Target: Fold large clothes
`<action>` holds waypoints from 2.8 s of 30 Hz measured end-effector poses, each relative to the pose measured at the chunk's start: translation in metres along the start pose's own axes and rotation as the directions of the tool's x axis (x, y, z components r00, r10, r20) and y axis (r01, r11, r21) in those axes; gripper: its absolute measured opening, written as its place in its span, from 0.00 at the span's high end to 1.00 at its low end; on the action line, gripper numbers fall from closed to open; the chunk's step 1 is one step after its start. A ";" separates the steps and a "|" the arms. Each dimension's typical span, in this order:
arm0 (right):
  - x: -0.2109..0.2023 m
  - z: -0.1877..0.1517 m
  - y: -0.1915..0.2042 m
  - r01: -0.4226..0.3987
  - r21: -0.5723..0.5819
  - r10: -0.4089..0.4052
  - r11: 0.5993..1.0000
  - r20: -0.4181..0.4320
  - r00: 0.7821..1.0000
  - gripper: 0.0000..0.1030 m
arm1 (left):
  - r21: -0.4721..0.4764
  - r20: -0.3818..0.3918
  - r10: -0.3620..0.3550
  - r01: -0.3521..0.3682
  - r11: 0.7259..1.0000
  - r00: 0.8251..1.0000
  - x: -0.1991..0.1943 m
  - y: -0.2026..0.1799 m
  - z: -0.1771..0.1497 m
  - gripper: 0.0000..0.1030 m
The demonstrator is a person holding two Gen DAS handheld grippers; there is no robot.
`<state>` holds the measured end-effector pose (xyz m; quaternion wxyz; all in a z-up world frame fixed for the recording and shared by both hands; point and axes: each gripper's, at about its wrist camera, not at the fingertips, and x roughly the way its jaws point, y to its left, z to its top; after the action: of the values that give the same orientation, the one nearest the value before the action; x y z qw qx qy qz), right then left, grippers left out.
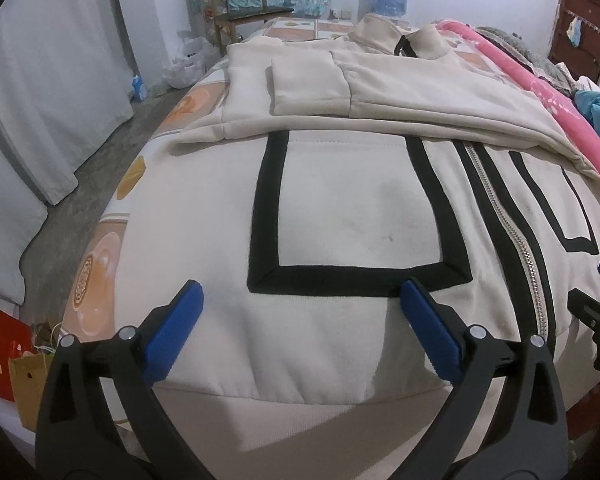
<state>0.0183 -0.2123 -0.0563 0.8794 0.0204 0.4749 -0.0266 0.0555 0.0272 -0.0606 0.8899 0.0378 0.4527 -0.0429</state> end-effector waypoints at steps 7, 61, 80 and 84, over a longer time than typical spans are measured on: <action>-0.001 -0.004 0.001 0.008 0.007 -0.008 1.000 0.031 0.999 0.06 | 0.005 -0.010 0.003 -0.003 1.000 1.000 0.001 -0.001 0.003 0.06; -0.003 -0.010 0.002 0.025 0.011 -0.025 1.000 0.082 0.996 0.06 | -0.274 -0.036 -0.242 0.223 0.935 0.970 -0.042 0.094 -0.101 0.47; -0.003 -0.010 0.002 0.026 0.011 -0.027 1.000 0.086 0.996 0.06 | -0.361 -0.016 -0.310 0.283 0.889 0.951 -0.031 0.105 -0.101 0.59; -0.003 -0.010 0.002 0.027 0.011 -0.028 1.000 0.085 0.996 0.06 | -0.220 -0.014 -0.247 0.238 0.946 0.969 -0.059 0.088 -0.098 0.73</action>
<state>0.0083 -0.2100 -0.0596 0.8984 0.0173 0.4368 -0.0418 -0.0478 0.1278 -0.0679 0.8672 -0.1143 0.4740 -0.1015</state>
